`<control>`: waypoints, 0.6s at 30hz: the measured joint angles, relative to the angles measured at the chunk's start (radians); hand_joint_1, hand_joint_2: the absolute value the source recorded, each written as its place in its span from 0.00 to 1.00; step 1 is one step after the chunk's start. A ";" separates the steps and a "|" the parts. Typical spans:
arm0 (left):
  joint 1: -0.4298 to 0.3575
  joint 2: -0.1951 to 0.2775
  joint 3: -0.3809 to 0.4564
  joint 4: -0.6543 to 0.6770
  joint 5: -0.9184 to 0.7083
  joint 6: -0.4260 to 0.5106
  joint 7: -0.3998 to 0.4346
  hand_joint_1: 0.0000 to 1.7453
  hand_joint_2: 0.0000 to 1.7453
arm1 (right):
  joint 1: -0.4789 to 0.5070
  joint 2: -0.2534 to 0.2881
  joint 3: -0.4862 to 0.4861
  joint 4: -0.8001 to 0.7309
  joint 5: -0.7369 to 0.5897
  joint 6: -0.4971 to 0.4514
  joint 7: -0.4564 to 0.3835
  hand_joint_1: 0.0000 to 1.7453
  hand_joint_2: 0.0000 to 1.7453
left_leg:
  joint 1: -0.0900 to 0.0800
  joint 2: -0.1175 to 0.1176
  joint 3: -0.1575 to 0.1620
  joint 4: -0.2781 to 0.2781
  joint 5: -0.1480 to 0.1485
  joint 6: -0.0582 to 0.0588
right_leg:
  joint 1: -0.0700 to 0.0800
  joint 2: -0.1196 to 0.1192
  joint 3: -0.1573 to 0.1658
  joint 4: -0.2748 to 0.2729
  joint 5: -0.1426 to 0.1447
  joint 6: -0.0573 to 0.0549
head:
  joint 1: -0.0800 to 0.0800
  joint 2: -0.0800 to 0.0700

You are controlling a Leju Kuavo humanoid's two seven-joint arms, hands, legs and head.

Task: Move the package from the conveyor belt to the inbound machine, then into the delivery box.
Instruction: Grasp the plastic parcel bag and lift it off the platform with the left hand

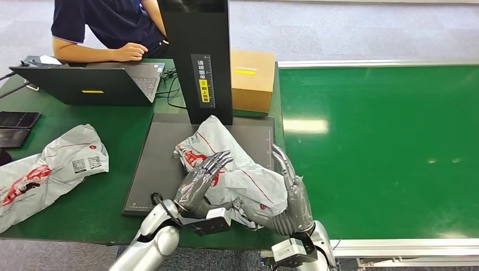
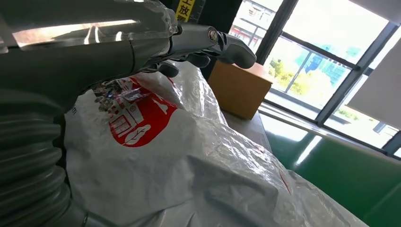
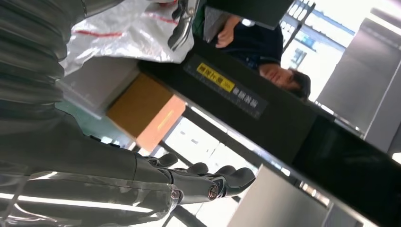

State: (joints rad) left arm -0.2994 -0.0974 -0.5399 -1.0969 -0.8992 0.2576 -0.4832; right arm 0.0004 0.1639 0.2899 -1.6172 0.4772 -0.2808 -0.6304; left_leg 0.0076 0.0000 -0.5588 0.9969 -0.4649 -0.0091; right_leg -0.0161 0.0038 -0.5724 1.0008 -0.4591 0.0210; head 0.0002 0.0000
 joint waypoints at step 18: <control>-0.163 -0.014 -0.085 0.210 0.071 -0.042 -0.032 0.00 1.00 | 0.123 0.000 -0.228 -0.087 -0.029 -0.057 0.012 0.00 1.00 | 0.000 0.000 0.000 0.000 0.000 0.000 | 0.000 0.000 0.000 0.000 0.000 0.000 | 0.000 0.000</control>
State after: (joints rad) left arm -0.4626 -0.1109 -0.6245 -0.8868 -0.8282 0.2157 -0.5154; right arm 0.1236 0.1640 0.0618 -1.7044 0.4480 -0.3381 -0.6183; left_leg 0.0075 0.0001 -0.5588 0.9970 -0.4650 -0.0091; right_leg -0.0161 0.0039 -0.5724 1.0008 -0.4590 0.0210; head 0.0001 0.0000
